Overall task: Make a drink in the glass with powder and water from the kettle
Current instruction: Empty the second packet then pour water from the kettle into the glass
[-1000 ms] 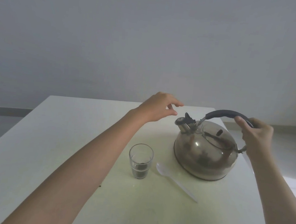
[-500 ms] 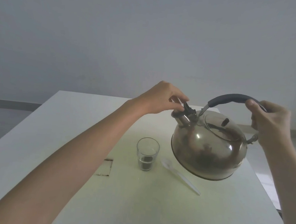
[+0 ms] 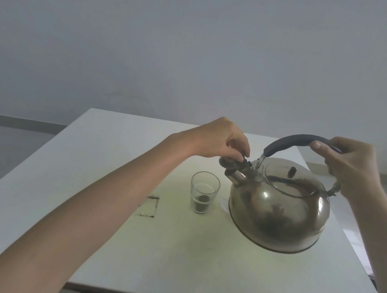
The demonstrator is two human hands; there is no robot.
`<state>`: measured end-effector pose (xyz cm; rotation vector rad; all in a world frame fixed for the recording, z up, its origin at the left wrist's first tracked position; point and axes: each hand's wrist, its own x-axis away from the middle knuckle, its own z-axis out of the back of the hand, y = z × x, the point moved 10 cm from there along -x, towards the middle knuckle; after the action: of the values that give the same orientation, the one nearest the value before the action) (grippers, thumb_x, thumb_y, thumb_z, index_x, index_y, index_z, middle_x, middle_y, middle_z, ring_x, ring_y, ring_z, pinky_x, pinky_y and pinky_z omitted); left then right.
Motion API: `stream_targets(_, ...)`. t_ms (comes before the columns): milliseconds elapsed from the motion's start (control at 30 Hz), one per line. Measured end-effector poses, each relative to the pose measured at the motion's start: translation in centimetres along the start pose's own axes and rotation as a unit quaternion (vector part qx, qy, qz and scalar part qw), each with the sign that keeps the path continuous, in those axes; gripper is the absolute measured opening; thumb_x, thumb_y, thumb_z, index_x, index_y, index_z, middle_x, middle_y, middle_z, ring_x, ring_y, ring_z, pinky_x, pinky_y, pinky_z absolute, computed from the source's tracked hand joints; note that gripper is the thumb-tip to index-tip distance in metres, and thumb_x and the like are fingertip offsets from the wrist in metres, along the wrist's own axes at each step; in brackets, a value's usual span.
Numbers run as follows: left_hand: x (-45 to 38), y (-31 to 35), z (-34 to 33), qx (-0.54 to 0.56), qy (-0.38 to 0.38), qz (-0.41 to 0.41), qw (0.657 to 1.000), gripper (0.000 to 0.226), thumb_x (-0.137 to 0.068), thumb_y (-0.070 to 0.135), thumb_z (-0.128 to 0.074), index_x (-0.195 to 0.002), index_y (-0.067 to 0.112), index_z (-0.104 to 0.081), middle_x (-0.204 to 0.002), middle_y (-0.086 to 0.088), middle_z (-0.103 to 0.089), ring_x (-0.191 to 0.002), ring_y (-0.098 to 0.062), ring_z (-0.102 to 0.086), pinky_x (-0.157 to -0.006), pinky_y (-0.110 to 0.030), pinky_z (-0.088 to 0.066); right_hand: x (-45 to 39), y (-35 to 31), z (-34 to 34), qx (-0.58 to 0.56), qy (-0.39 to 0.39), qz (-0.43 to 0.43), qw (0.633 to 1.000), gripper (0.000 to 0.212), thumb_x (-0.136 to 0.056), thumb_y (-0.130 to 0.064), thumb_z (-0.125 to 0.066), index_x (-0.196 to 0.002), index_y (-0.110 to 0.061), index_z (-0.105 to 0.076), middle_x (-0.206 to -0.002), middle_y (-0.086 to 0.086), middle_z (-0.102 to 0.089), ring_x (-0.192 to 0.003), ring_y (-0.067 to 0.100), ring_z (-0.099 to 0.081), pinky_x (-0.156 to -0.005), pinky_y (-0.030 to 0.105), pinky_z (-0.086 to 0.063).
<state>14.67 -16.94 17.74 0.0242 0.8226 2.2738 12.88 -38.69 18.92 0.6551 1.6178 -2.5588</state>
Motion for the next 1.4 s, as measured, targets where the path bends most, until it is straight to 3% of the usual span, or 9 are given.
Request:
stream_targets(433, 1.3, -1.7, -1.2, 0.018, -0.026, 0.035, 0.999, 0.014, -0.080, 0.011, -0.067, -0.094, 0.011, -0.072, -0.094, -0.001, -0.072, -0.090, -0.013, -0.068, -0.087, -0.033, -0.054, 0.1, -0.8, -1.8, 0.062, -0.028, 0.006, 0.998, 0.042, -0.074, -0.027, -0.074, -0.059, 0.004, -0.050, -0.054, 0.009, -0.032, -0.037, 0.008, -0.026, -0.035, 0.013, -0.018)
stream_targets(667, 1.5, -2.1, -0.3, 0.023, -0.008, 0.036, 0.999, 0.013, -0.080, 0.013, -0.067, -0.093, 0.013, -0.071, -0.095, -0.002, -0.073, -0.091, -0.010, -0.068, -0.086, -0.032, -0.054, -0.3, -0.8, -2.1, 0.051, -0.028, 0.002, 0.998, 0.042, -0.077, -0.027, -0.072, -0.065, 0.008, -0.052, -0.056, 0.009, -0.034, -0.033, 0.006, -0.027, -0.033, 0.012, -0.021)
stream_targets(800, 1.7, -2.2, -0.2, 0.022, -0.003, 0.035, 0.999, 0.014, -0.080, 0.013, -0.068, -0.093, 0.012, -0.072, -0.095, -0.002, -0.073, -0.091, -0.012, -0.068, -0.086, -0.033, -0.054, -0.3, -0.9, -2.5, 0.055, -0.028, 0.004, 0.998, 0.038, -0.076, -0.027, -0.072, -0.058, -0.001, -0.051, -0.055, 0.008, -0.034, -0.032, 0.006, -0.028, -0.032, 0.011, -0.021)
stream_targets(933, 1.7, -2.3, -0.1, 0.028, 0.003, 0.034, 0.999, 0.014, -0.080, 0.012, -0.068, -0.093, 0.012, -0.072, -0.095, -0.001, -0.072, -0.090, -0.011, -0.068, -0.086, -0.032, -0.054, -0.4, -0.9, -2.5, 0.060, -0.027, 0.005, 0.998, 0.039, -0.076, -0.028, -0.072, -0.062, 0.002, -0.053, -0.053, 0.008, -0.035, -0.032, 0.006, -0.029, -0.032, 0.011, -0.021)
stream_targets(1200, 1.8, -2.3, 0.3, 0.039, 0.016, 0.034, 0.999, 0.014, -0.080, 0.012, -0.068, -0.093, 0.011, -0.072, -0.095, -0.003, -0.073, -0.090, -0.012, -0.068, -0.086, -0.032, -0.055, -0.7, -1.3, -2.6, 0.049, -0.028, 0.004, 0.998, 0.037, -0.075, -0.028, -0.074, -0.055, -0.006, -0.050, -0.046, 0.004, -0.034, -0.032, 0.006, -0.027, -0.032, 0.012, -0.021)
stream_targets(1400, 1.8, -2.5, 0.1, 0.045, 0.015, 0.033, 0.998, 0.014, -0.080, 0.011, -0.068, -0.093, 0.011, -0.072, -0.094, -0.004, -0.073, -0.090, -0.012, -0.068, -0.086, -0.034, -0.055, -0.5, -1.2, -2.6, 0.060, -0.031, -0.002, 0.998, 0.038, -0.075, -0.030, -0.073, -0.059, -0.003, -0.052, -0.055, 0.008, -0.034, -0.032, 0.006, -0.026, -0.032, 0.013, -0.020)
